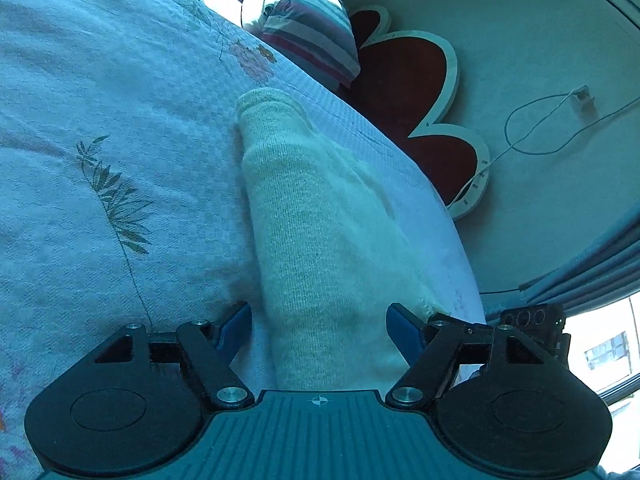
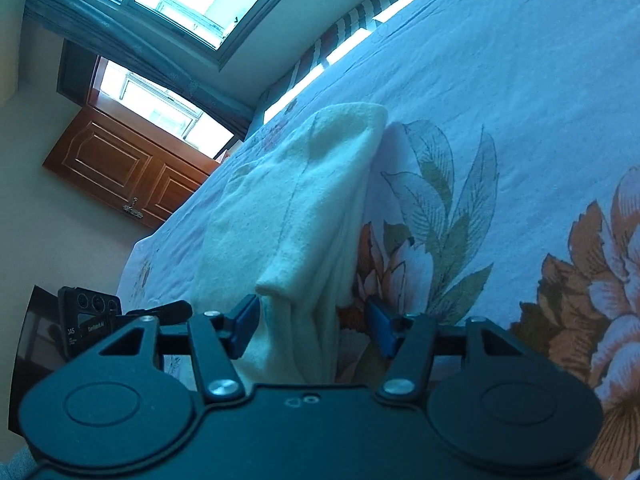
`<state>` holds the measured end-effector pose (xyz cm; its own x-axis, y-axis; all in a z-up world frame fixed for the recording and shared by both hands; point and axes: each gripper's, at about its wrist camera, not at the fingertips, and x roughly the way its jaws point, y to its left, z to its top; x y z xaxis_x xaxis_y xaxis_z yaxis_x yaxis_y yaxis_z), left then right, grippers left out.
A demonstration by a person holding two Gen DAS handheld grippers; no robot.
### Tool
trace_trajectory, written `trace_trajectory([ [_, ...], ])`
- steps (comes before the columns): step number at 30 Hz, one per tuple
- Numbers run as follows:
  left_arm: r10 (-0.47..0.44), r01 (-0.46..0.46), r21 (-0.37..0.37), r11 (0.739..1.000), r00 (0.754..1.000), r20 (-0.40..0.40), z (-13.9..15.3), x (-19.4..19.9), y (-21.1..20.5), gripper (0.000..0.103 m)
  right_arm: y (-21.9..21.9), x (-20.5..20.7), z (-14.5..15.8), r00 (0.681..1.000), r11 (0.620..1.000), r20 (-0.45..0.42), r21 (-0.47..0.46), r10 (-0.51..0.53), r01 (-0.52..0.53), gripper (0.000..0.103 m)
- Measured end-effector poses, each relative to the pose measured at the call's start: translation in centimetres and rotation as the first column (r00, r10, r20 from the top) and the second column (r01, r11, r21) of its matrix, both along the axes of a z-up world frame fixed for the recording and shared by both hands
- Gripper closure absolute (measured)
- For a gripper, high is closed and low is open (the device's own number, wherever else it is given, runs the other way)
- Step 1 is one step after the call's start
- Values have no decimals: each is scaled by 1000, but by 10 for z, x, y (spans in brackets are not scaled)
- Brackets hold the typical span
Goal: Fold small clothes
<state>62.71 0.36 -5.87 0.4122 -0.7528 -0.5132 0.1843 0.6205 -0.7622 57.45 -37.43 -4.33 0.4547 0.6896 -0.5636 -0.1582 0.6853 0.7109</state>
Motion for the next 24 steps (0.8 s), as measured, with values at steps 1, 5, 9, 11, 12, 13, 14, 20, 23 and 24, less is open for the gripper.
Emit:
trace_trajectory([
  [1, -9, 9, -19, 1000, 1000, 2, -2, 4, 0, 29, -1, 2, -1, 1000, 1000, 0, 17, 8, -8, 44],
  [5, -52, 53, -36, 998, 998, 22, -5, 15, -4, 29, 0, 17, -5, 999, 997, 15, 54, 45, -45, 44],
  [9, -81, 83, -49, 995, 996, 44, -4, 25, -9, 29, 5, 33, -4, 996, 993, 33, 73, 88, -90, 43],
  [11, -89, 92, -49, 995, 994, 57, -4, 25, -10, 30, 10, 37, -2, 991, 989, 44, 70, 124, -127, 42],
  [12, -93, 96, -44, 994, 993, 66, -3, 26, -11, 31, 11, 38, -1, 989, 987, 48, 71, 139, -143, 41],
  [13, -94, 97, -43, 994, 993, 73, -3, 26, -10, 35, 11, 39, 0, 986, 985, 52, 72, 156, -159, 41],
  [14, -85, 88, -45, 995, 994, 73, -5, 27, -9, 38, 13, 40, 1, 983, 982, 58, 67, 174, -177, 41],
  [20, -61, 65, -73, 995, 997, 56, -12, 30, -4, 59, 16, 42, 3, 977, 976, 69, 60, 203, -207, 50],
  [23, -70, 74, -93, 993, 996, 50, -13, 30, -5, 59, 17, 41, 6, 977, 976, 67, 69, 201, -206, 50],
  [24, -66, 71, -93, 993, 996, 51, -14, 30, -3, 59, 15, 41, 6, 978, 976, 66, 72, 200, -205, 51],
])
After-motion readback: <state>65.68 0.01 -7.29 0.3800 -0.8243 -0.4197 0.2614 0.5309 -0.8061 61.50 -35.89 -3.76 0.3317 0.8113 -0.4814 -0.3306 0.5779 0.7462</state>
